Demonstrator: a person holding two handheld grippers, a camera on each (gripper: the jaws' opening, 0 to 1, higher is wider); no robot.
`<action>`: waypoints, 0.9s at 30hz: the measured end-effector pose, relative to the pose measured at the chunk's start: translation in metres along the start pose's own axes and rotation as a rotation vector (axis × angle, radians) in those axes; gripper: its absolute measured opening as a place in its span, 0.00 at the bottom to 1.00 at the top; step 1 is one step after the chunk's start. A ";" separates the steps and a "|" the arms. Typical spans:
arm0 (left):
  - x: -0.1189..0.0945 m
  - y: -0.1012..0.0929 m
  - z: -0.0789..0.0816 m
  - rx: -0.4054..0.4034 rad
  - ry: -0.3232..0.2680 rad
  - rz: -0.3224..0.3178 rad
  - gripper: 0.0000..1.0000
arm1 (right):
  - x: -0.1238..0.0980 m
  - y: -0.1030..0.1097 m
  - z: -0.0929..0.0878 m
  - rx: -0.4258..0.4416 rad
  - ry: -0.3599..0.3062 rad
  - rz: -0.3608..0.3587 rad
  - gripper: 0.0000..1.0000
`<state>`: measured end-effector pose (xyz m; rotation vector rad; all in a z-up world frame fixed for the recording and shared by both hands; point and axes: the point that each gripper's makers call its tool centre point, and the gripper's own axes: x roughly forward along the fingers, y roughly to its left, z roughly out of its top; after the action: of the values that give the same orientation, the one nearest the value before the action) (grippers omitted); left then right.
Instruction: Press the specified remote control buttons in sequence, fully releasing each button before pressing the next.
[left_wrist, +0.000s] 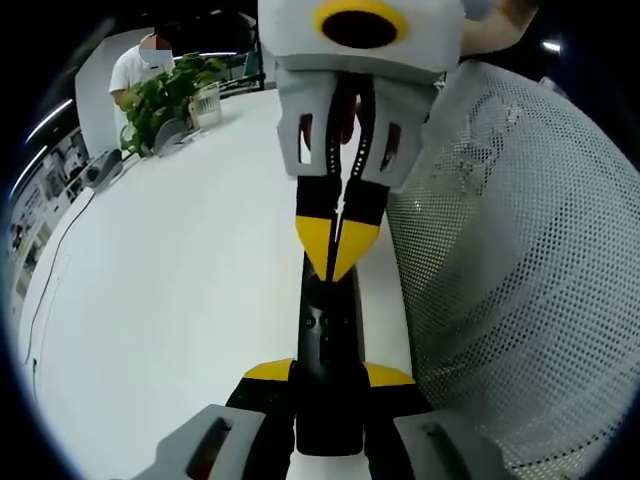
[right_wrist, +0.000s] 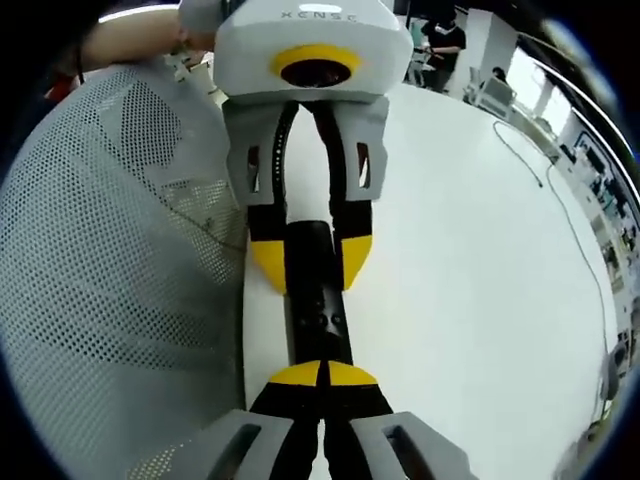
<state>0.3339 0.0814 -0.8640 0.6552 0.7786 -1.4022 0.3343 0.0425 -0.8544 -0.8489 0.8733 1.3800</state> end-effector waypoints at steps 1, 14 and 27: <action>0.000 0.000 0.000 0.000 0.000 0.000 0.24 | -0.001 0.000 -0.001 0.002 0.005 -0.002 0.00; 0.000 0.000 0.000 0.004 0.003 0.000 0.24 | 0.001 0.000 -0.003 -0.083 0.061 -0.032 0.00; 0.000 -0.001 0.000 0.005 0.001 0.001 0.24 | 0.002 0.001 0.002 0.026 -0.012 -0.026 0.00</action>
<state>0.3324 0.0818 -0.8639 0.6605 0.7760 -1.4028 0.3337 0.0453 -0.8549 -0.8288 0.8664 1.3477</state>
